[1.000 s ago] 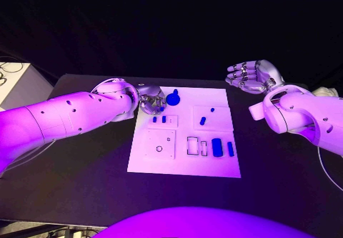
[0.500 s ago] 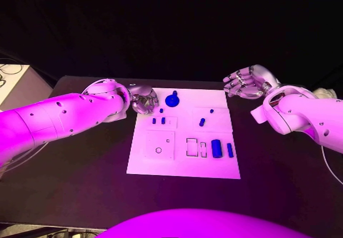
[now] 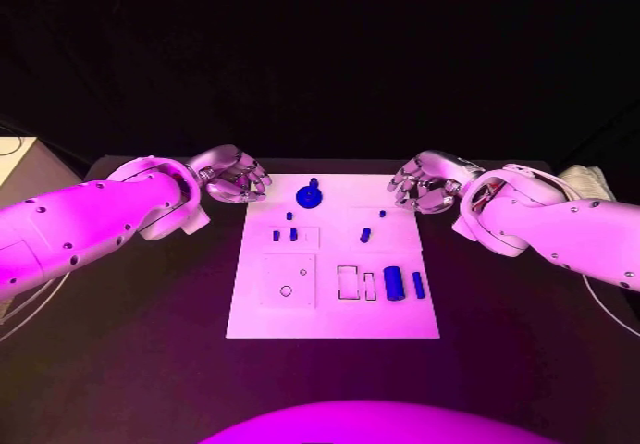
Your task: Assemble the parts on the task board
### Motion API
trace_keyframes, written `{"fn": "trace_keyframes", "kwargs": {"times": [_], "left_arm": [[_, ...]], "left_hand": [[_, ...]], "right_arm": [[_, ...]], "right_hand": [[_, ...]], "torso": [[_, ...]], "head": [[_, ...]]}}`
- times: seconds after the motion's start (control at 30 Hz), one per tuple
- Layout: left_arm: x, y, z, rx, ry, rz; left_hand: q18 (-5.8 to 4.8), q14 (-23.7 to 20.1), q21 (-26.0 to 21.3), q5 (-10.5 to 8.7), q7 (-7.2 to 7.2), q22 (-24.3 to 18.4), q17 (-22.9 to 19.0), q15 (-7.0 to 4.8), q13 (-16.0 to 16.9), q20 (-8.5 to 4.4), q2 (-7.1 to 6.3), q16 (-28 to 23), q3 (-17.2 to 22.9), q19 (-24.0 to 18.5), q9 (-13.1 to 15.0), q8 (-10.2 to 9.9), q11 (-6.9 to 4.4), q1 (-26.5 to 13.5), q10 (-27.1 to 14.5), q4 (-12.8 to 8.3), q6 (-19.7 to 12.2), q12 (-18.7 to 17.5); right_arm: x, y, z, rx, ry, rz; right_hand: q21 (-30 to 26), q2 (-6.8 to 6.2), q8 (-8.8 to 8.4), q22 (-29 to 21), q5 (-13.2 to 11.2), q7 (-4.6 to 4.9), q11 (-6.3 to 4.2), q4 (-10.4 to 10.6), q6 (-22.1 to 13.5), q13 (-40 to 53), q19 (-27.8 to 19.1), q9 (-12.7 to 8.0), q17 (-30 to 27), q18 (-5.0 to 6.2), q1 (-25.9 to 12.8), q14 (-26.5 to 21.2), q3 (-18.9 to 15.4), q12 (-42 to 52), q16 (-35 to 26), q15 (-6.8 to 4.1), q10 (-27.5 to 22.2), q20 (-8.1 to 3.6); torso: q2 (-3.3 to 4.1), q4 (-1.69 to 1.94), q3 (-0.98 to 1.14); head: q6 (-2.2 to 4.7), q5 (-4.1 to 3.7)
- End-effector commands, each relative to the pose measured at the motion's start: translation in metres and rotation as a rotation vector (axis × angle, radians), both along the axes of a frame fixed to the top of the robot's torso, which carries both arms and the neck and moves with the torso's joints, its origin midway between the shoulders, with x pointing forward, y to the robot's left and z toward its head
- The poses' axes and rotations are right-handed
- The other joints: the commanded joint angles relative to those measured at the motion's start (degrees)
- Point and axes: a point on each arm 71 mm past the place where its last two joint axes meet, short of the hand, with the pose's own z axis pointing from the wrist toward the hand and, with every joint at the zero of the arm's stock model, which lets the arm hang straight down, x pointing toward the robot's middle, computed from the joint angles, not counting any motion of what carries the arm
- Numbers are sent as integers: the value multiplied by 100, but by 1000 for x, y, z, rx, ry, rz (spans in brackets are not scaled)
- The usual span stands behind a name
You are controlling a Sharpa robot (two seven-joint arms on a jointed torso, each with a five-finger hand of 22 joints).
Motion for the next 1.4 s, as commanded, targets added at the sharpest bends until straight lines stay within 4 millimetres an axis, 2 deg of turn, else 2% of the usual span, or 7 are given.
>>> {"fn": "trace_keyframes", "kwargs": {"times": [0.03, 0.2, 0.47, 0.53, 0.73, 1.03, 1.4], "left_arm": [[-3, 3, 15, -430, 25, 40], [-12, 9, 18, -630, 72, 72], [-25, 12, 17, -774, 106, 100], [-26, 12, 17, -789, 106, 104], [-28, 13, 17, -807, 109, 110], [-29, 13, 17, -812, 117, 109], [-28, 12, 16, -811, 122, 111]], "left_hand": [[81, -58, -160, 7, 45, -109, -34, 16, 12, 16, -8, -48, -120, -20, 5, 12, 14, -67, -65, 63, -13, 51], [82, -122, -329, 15, 68, -232, -71, 38, 22, 34, 33, -96, -205, 34, 8, 11, 39, -30, -148, 103, -19, 107], [85, -123, -364, 22, 73, -262, -77, 39, 31, 34, 65, -98, -217, 64, 13, 23, 39, -10, -139, 109, 1, 142], [85, -120, -369, 23, 72, -267, -78, 37, 33, 33, 69, -97, -220, 72, 14, 25, 38, -4, -136, 108, 4, 150], [86, -118, -373, 23, 73, -270, -78, 37, 34, 32, 72, -95, -222, 78, 14, 26, 37, -1, -134, 107, 6, 155], [86, -117, -376, 22, 74, -273, -79, 36, 35, 32, 74, -95, -224, 82, 14, 27, 38, 1, -134, 108, 7, 158], [87, -115, -389, 21, 78, -286, -83, 33, 37, 28, 87, -96, -223, 103, 15, 27, 37, 35, -136, 91, 8, 174]], "right_arm": [[0, 6, -8, -201, -52, 15], [-1, 15, -16, -251, -58, 23], [-1, 26, -24, -298, -65, 21], [0, 28, -25, -306, -69, 14], [0, 34, -29, -324, -67, 8], [-1, 39, -35, -308, -30, 13], [-3, 43, -40, -295, -10, 19]], "right_hand": [[894, -48, -33, 1000, -27, 14, 35, 47, -10, 10, 180, 36, 1066, -169, -103, 288, 158, -5, 1261, 26, -135, 41], [1711, -128, -42, 1975, -70, 46, 93, 106, -49, -9, 349, 72, 1593, -312, -183, 309, 200, -22, 1881, 82, -352, 106], [1940, -151, -46, 2245, -102, 57, 107, 141, -69, -3, 383, 91, 1781, -341, -212, 310, 200, -10, 2106, 98, -404, 140], [2042, -155, -47, 2366, -103, 58, 107, 155, -77, 1, 406, 98, 1837, -355, -222, 312, 200, -5, 2175, 98, -402, 150], [2167, -137, -33, 2514, -101, 55, 100, 185, -61, 15, 428, 116, 1901, -368, -234, 310, 214, 14, 2262, 99, -353, 159], [2262, -21, 33, 2624, -144, 38, 75, 229, 36, 33, 413, 170, 1939, -369, -206, 295, 306, 26, 2351, 84, -248, 165], [2488, 207, 248, 2909, -254, -83, -36, 280, 325, 91, 429, 328, 2025, -394, -178, 291, 413, 74, 2502, -1, 52, 129]], "torso": [[3, 15, -8], [2, 21, -15], [-8, 26, -20], [-5, 21, -11], [-5, 23, -10], [-1, 20, 1], [0, 19, 3]], "head": [[34, -99], [41, -138], [37, -157], [34, -150], [43, -145], [35, -115], [10, -116]]}}
